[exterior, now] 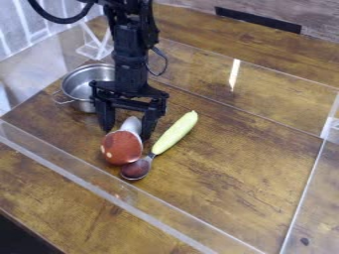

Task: Put the mushroom in the silver pot

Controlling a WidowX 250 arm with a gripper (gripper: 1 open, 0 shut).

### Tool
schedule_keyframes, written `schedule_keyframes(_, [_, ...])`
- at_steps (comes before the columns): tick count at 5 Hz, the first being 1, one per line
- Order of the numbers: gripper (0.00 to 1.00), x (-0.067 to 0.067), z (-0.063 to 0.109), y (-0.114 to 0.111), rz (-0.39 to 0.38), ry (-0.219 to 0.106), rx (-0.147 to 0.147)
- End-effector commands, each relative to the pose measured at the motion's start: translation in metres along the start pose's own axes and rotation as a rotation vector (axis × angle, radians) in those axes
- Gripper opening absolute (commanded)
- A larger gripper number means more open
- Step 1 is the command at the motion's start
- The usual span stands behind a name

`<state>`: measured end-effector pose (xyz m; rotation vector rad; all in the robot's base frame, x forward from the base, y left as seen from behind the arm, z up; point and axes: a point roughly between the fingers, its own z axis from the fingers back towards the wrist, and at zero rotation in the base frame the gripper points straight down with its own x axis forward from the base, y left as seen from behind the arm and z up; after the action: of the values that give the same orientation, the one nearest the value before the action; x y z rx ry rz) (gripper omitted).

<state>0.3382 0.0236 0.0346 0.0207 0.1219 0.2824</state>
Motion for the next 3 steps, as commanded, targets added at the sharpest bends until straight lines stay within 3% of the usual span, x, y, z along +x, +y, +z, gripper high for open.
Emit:
schedule_keyframes(1, [1.00, -0.003, 0.021, -0.015, -0.025, -0.047, -0.016])
schedule_keyframes(3, [1.00, -0.007, 0.018, -0.004, -0.018, -0.047, -0.037])
